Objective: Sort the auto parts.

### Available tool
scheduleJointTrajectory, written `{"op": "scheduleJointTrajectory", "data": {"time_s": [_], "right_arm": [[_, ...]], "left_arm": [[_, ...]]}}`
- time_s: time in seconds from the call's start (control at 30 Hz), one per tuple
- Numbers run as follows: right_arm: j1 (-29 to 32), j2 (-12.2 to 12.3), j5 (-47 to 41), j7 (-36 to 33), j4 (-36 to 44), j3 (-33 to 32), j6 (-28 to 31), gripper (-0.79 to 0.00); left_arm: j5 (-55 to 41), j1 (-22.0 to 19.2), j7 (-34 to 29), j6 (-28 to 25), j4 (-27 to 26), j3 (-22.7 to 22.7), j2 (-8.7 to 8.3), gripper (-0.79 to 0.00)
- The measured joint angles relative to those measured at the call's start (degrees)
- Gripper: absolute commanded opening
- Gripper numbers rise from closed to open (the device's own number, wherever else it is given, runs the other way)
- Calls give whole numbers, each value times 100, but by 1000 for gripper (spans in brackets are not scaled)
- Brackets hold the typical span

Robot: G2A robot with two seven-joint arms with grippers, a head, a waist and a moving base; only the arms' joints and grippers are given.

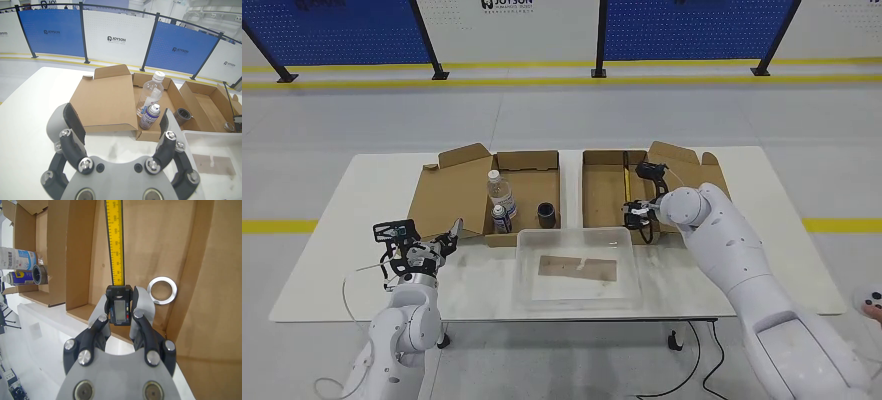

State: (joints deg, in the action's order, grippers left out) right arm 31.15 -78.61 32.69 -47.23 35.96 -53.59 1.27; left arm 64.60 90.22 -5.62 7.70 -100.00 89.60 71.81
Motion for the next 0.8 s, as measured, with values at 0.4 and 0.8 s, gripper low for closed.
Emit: {"op": "scheduleJointTrajectory", "data": {"time_s": [0.4,0.8], "right_arm": [[-3,-18,-22,14,-82,-24,140,-456],[149,72,-50,369,298,-261,259,0]], "left_arm": [[0,0,0,0,0,0,0,0],[0,0,0,0,0,0,0,0]]}}
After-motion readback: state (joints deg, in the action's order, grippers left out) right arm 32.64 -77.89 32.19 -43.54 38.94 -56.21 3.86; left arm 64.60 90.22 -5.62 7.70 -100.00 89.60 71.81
